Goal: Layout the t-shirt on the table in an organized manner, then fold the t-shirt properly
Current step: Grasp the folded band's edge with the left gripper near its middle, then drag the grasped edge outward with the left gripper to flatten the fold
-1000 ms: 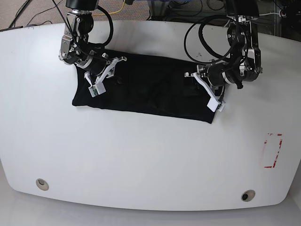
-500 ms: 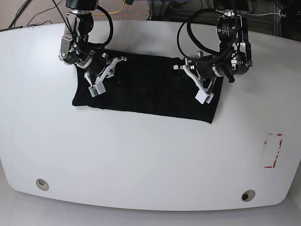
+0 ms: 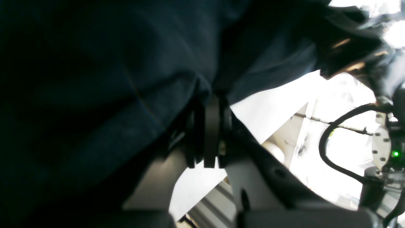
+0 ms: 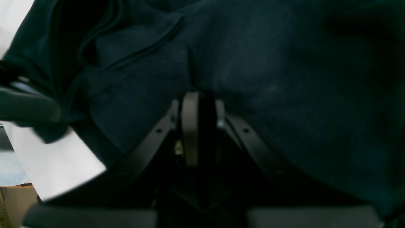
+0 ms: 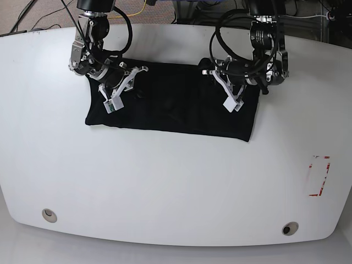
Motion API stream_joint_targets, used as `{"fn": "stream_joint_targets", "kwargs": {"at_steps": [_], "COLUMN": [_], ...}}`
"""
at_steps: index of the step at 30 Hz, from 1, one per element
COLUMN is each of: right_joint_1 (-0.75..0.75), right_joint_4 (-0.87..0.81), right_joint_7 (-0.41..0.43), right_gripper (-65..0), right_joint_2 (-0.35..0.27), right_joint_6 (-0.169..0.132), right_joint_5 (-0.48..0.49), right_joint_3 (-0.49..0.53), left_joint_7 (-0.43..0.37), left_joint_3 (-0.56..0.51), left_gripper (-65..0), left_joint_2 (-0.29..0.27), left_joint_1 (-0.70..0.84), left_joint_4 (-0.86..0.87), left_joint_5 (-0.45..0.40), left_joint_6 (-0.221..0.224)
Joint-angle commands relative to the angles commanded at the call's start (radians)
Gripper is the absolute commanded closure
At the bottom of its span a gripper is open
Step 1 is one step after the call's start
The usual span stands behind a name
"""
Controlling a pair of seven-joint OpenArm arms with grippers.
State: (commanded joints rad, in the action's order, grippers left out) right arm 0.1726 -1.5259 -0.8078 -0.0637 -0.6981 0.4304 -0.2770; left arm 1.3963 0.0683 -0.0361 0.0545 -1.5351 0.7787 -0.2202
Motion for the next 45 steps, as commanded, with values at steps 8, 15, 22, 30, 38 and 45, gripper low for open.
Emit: {"fn": "stream_joint_targets", "kwargs": {"at_steps": [8, 15, 22, 30, 38, 45], "right_joint_1": [0.0, 0.0, 0.0, 0.0, 0.0, 0.0], "right_joint_4": [0.0, 0.0, 0.0, 0.0, 0.0, 0.0], "right_joint_7": [0.0, 0.0, 0.0, 0.0, 0.0, 0.0], "right_gripper": [-6.3, -6.3, -6.3, -6.3, -6.3, -6.3], "right_joint_2": [0.0, 0.003, 0.003, 0.005, 0.003, 0.006], "right_joint_6": [0.0, 0.0, 0.0, 0.0, 0.0, 0.0], "right_joint_5": [0.0, 0.0, 0.0, 0.0, 0.0, 0.002], "right_joint_3": [0.0, 0.0, 0.0, 0.0, 0.0, 0.0], "left_joint_7": [0.0, 0.0, 0.0, 0.0, 0.0, 0.0], "left_joint_3": [-0.066, -0.15, -0.155, -0.118, -0.11, -0.11], "left_gripper": [-1.1, -1.1, -1.1, -1.1, -1.7, -16.7], "left_joint_2": [0.12, 0.27, 0.362, 0.42, 0.423, 0.399], "left_joint_1": [-0.02, -0.041, -0.044, -0.043, -0.043, -0.04], "left_joint_4": [-0.015, -0.018, -0.02, -0.115, -0.117, -0.12], "left_joint_5": [0.203, 0.485, 0.588, 0.583, 0.529, 0.598], "left_joint_6": [-0.002, 0.005, 0.005, 0.008, 0.101, 0.1]}}
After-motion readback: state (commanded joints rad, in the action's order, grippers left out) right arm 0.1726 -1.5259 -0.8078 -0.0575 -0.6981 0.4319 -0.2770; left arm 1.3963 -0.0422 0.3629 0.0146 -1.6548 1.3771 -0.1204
